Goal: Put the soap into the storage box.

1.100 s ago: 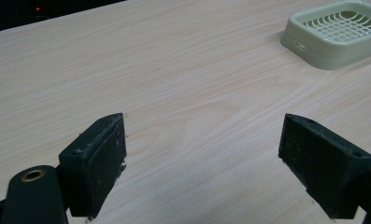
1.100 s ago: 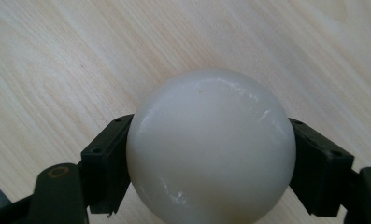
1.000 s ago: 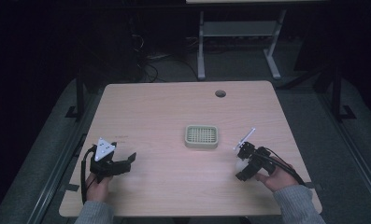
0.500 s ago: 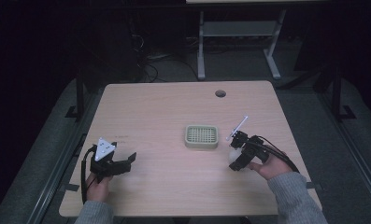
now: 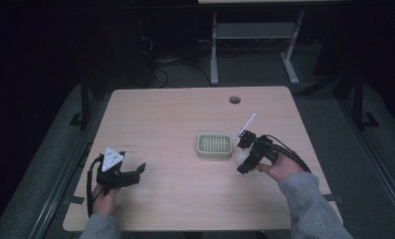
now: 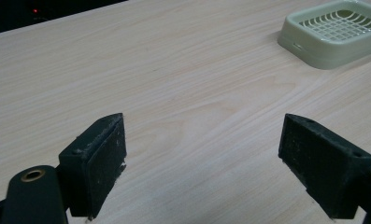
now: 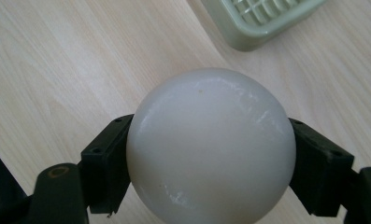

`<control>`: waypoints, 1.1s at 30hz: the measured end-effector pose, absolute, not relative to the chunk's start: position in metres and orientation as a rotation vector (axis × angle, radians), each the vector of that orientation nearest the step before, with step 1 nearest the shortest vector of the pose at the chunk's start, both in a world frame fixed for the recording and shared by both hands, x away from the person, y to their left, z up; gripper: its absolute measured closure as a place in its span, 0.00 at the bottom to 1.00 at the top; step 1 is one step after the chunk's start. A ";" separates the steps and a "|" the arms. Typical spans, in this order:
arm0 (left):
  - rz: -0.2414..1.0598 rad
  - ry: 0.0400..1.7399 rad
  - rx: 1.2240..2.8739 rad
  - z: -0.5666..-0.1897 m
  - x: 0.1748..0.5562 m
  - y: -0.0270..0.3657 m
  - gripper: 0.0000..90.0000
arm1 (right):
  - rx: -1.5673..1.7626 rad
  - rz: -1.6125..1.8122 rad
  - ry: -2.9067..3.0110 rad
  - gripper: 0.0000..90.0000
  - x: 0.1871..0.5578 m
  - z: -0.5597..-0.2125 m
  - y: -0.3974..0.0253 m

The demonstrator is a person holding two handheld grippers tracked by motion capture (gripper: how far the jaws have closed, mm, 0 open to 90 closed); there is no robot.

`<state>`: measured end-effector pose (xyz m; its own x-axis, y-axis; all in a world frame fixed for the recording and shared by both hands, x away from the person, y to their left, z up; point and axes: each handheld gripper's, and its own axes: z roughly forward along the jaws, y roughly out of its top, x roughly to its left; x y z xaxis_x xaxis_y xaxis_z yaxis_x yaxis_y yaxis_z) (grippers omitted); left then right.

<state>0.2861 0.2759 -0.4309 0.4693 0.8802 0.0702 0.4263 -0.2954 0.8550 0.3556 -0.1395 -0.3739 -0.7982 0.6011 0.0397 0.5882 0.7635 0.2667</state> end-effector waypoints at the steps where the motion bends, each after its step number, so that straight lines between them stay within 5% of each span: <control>1: 0.703 1.095 1.904 -0.431 0.286 0.276 0.17 | 0.974 0.416 2.917 0.26 0.358 -0.374 -0.136; 33: 0.709 1.096 1.910 -0.431 0.287 0.276 0.16 | 0.922 0.391 2.958 0.26 0.414 -0.359 -0.087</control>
<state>0.2867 0.2756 -0.4314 0.4660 0.8816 0.0751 0.4297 -0.2997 0.8518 0.4139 -0.0866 -0.3591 -0.8254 0.5617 0.0560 0.5570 0.7942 0.2430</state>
